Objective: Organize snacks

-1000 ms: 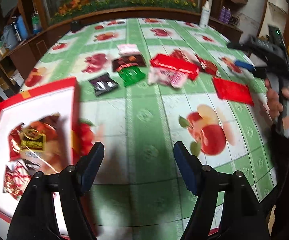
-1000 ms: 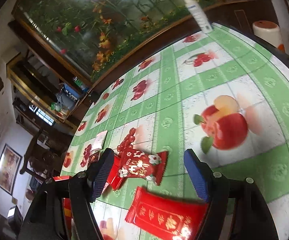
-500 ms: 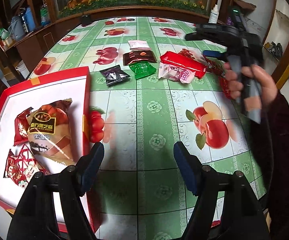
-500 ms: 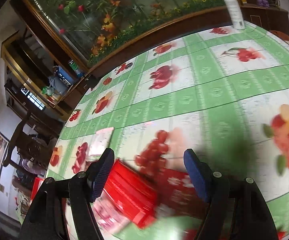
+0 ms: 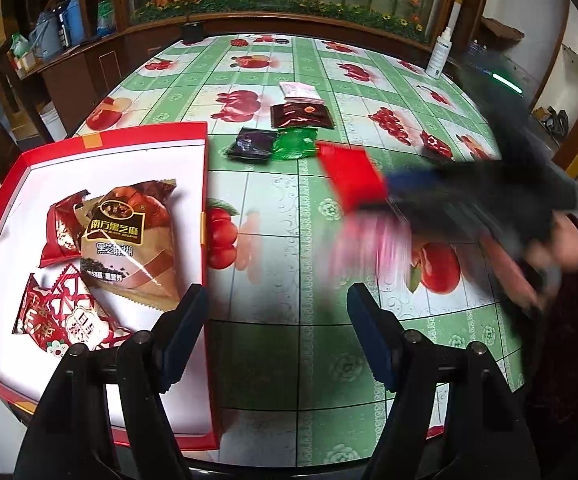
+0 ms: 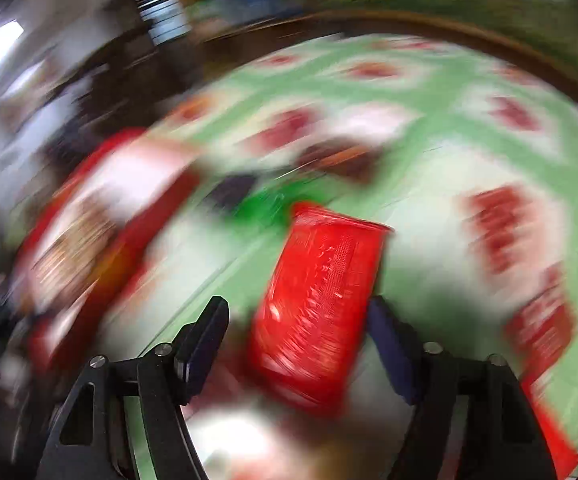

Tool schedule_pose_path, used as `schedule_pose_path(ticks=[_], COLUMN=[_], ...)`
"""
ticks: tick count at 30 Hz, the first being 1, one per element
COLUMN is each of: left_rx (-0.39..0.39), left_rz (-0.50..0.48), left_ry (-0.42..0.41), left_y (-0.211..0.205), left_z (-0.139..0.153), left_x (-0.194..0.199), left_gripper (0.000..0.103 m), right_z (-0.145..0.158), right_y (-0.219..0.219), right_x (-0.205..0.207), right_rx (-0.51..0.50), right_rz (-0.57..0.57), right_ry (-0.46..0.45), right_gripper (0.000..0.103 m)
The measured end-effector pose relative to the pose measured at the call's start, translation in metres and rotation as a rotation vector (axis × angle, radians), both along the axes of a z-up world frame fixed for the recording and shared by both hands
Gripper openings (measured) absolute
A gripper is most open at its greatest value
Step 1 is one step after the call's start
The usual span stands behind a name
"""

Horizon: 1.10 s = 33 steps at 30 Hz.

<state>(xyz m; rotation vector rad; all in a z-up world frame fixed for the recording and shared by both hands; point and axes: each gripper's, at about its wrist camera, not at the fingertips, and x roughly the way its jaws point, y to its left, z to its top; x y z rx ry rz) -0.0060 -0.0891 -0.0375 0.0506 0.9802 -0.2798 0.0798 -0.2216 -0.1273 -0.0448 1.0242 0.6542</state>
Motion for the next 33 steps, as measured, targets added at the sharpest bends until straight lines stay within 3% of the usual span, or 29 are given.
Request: schedule_pose_path(ticks=[1,3,7,11,17,20,24,28,33], left_rx=[-0.004,-0.010,-0.004,0.006,0.037,0.059,0.081,0.159,0.180], left_rz=[0.001,0.001,-0.011,-0.020,-0.055,-0.103,-0.134,-0.176,-0.203], left_ry=[0.003,0.009,0.004,-0.019,-0.044,-0.042,-0.059,-0.099,-0.061], left_y=[0.001,0.001,-0.001,0.008,0.024,0.018,0.004,-0.013,-0.031], left_z=[-0.001,-0.003,-0.004,0.002,0.009,0.003,0.004,0.005,-0.004], left_x=[0.001,0.002,0.000,-0.004,-0.018,-0.026,-0.022,-0.013,0.007], left_gripper=[0.072,0.072,0.072,0.072,0.072,0.072,0.072,0.072,0.072], right_z=[0.001,0.008,0.018,0.018,0.006,0.002,-0.003,-0.007,-0.009], right_y=[0.001,-0.006,-0.067,-0.131,-0.181,-0.179,-0.140,-0.106,-0.100], right_x=[-0.015,-0.041,-0.046,-0.035,-0.028,-0.033,-0.042,-0.054,-0.057], right_rx=[0.002,-0.042,-0.016,0.001,-0.061,-0.069,-0.150,-0.211,-0.239], right_rz=[0.057,0.067,-0.162,-0.420,-0.549,-0.514,-0.342,-0.206,-0.207], right_ry=[0.002,-0.080,-0.129,-0.100,-0.033,-0.036,-0.063,-0.100,-0.121], right_gripper=[0.070,0.073,0.073,0.073,0.077,0.081,0.084,0.084,0.079])
